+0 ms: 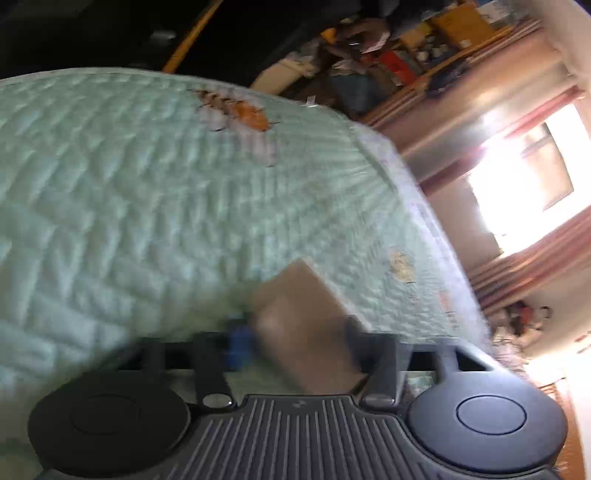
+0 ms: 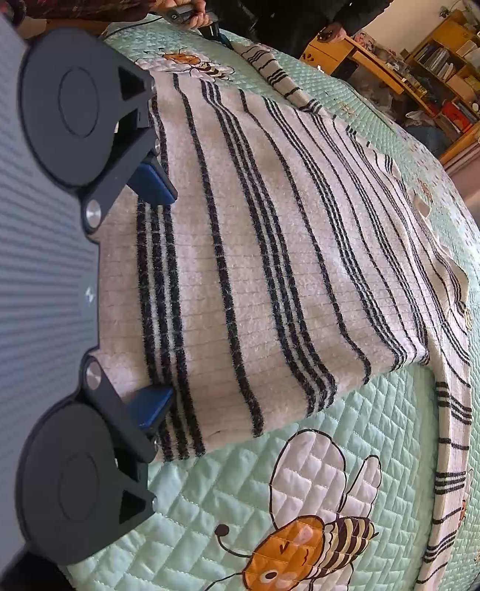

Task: Fold clothes
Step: 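Grasp the other striped sleeve cuff with the left gripper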

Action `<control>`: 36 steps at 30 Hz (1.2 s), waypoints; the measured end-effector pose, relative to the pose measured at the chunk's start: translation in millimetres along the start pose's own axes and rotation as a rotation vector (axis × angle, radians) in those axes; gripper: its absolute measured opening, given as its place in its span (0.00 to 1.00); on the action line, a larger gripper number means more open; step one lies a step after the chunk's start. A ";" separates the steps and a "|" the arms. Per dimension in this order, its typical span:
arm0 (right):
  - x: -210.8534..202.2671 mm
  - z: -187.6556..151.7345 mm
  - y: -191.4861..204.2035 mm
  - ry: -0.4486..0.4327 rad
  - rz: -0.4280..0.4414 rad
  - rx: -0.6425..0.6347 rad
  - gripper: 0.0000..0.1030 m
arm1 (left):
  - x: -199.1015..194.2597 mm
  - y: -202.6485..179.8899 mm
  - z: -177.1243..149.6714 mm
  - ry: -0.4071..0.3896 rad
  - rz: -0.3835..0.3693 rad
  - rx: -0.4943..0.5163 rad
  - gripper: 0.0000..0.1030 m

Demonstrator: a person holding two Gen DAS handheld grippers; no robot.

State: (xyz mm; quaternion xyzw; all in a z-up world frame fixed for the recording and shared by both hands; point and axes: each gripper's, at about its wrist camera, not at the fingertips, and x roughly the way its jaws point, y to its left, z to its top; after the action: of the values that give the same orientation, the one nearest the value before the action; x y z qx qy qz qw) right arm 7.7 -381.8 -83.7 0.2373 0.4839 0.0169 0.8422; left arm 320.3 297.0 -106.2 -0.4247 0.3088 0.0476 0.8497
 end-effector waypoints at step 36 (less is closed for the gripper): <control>-10.1 -5.6 -1.9 -0.019 0.015 0.023 1.00 | -89.3 38.8 -32.2 -0.012 -0.066 -0.111 0.72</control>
State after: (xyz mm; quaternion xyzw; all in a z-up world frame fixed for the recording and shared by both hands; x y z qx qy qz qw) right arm -2.6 -384.0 -78.7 0.2506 0.4742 0.0156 0.8438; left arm 219.5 313.7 -97.0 -0.4807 0.2863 0.0392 0.8279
